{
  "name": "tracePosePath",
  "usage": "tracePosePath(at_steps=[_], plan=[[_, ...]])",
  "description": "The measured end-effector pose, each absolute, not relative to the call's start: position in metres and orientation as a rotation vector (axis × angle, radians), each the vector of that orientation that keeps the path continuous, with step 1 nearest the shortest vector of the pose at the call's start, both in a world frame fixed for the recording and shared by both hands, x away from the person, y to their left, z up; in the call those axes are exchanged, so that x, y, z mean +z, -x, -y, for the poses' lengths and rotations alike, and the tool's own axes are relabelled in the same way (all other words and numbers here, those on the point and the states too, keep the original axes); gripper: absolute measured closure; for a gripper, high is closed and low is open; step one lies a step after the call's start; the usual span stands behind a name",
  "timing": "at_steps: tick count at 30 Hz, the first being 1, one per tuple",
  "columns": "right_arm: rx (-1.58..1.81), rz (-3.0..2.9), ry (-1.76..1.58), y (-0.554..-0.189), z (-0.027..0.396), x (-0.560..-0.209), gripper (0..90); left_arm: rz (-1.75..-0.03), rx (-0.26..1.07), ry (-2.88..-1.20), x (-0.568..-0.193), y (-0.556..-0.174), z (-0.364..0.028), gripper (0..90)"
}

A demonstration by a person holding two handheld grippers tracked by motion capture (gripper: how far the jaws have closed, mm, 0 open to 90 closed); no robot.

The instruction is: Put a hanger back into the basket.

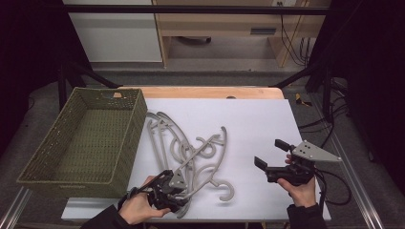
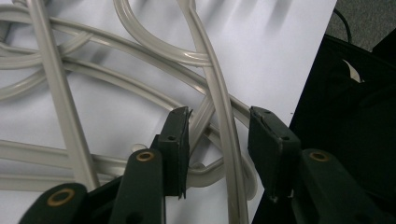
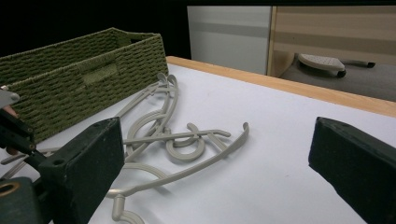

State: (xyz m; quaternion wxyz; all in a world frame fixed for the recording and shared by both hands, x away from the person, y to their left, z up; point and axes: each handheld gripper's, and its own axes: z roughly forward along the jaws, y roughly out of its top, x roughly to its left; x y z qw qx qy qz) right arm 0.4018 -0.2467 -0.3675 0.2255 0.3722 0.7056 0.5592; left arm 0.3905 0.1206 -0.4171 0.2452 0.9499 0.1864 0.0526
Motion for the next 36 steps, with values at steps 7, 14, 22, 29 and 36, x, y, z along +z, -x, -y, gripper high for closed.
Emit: tracePosePath(at_steps=[7, 14, 22, 29, 36], plan=[[1.542, -1.950, -1.027, -0.402, 0.246, -0.368, 3.8, -0.533, 0.132, -2.614, -0.423, -0.392, -0.117, 63.1], [1.535, -1.961, -1.024, -0.403, 0.245, -0.369, 3.7, -0.580, 0.153, -2.603, -0.423, -0.393, -0.115, 68.7], [1.537, -1.961, -1.025, -0.403, 0.245, -0.369, 3.8, -0.605, 0.156, -2.587, -0.423, -0.395, -0.118, 80.1], [1.540, -1.965, -1.025, -0.403, 0.245, -0.369, 3.7, -0.633, 0.155, -2.582, -0.424, -0.397, -0.119, 81.4], [1.539, -1.965, -1.026, -0.403, 0.244, -0.369, 3.8, -0.625, 0.141, -2.557, -0.424, -0.402, -0.118, 73.6]])
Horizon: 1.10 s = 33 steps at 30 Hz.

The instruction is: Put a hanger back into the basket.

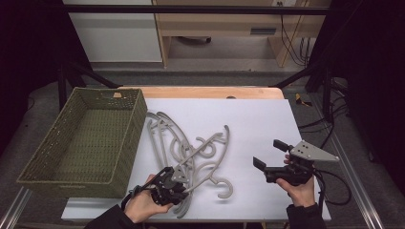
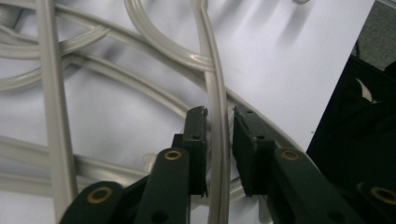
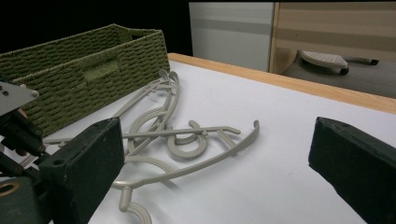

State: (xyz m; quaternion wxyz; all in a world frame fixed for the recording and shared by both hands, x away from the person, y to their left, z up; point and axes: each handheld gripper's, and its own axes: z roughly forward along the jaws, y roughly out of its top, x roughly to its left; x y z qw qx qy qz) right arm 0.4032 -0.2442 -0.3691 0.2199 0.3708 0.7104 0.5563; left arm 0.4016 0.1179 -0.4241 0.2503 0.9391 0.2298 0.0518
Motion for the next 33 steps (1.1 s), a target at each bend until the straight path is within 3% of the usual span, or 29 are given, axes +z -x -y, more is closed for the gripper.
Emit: tracePosePath(at_steps=[10, 32, 33], plan=[[1.541, -1.970, -1.025, -0.404, 0.243, -0.370, 3.8, -0.660, 0.077, -2.566, -0.430, -0.411, -0.114, 70.0], [1.539, -1.971, -1.024, -0.404, 0.243, -0.370, 3.8, -0.656, 0.035, -2.537, -0.425, -0.408, -0.118, 77.4], [1.537, -1.972, -1.025, -0.403, 0.243, -0.370, 3.8, -0.664, 0.054, -2.528, -0.423, -0.407, -0.117, 82.2]])
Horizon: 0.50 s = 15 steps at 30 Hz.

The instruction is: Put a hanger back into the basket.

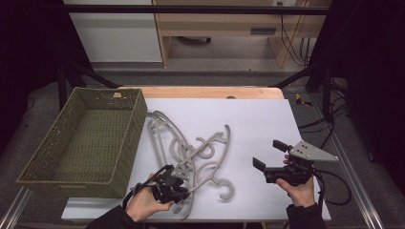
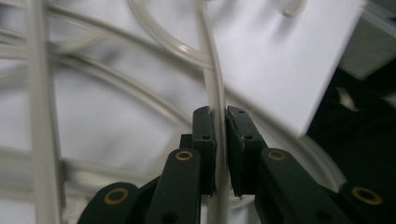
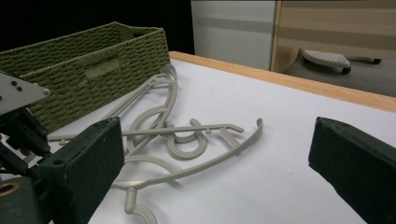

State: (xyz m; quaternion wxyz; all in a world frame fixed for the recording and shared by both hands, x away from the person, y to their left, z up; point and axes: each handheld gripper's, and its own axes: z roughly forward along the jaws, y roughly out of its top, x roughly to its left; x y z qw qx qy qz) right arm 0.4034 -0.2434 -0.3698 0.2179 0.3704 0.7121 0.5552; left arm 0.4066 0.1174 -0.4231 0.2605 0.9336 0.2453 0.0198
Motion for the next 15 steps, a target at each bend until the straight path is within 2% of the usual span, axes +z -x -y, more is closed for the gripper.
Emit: tracePosePath(at_steps=[1, 15], plan=[[1.539, -1.971, -1.026, -0.403, 0.244, -0.370, 3.8, -0.639, 0.097, -2.541, -0.421, -0.404, -0.116, 82.3], [1.543, -1.971, -1.020, -0.403, 0.245, -0.369, 3.8, -0.583, 0.130, -2.444, -0.403, -0.393, -0.122, 82.2]])
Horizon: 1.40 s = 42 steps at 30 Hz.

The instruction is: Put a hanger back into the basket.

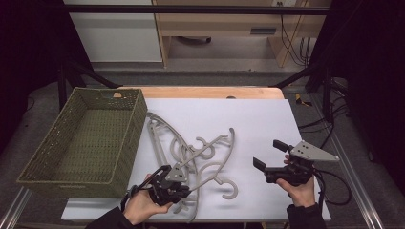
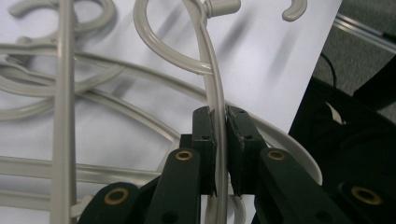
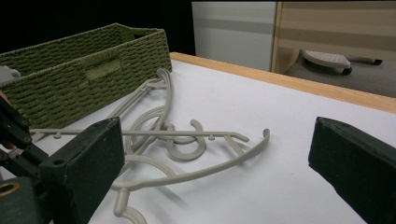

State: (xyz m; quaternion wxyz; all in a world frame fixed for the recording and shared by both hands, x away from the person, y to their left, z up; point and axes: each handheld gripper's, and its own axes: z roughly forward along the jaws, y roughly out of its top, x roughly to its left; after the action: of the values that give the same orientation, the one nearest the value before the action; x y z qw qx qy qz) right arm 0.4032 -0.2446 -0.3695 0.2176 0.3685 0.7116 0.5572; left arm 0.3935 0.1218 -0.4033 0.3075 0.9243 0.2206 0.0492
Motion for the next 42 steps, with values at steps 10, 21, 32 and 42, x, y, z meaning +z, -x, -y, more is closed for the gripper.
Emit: tracePosePath(at_steps=[10, 21, 32, 42], plan=[[1.548, -1.970, -1.018, -0.403, 0.245, -0.370, 4.0, -0.614, 0.176, -2.305, -0.385, -0.392, -0.137, 82.1], [1.547, -1.974, -1.020, -0.404, 0.246, -0.370, 4.1, -0.633, 0.248, -2.183, -0.364, -0.387, -0.154, 82.2], [1.544, -1.971, -1.024, -0.404, 0.246, -0.371, 4.1, -0.625, 0.304, -2.100, -0.346, -0.383, -0.169, 82.2], [1.547, -1.973, -1.027, -0.404, 0.246, -0.371, 4.1, -0.603, 0.357, -1.994, -0.318, -0.373, -0.189, 82.2]])
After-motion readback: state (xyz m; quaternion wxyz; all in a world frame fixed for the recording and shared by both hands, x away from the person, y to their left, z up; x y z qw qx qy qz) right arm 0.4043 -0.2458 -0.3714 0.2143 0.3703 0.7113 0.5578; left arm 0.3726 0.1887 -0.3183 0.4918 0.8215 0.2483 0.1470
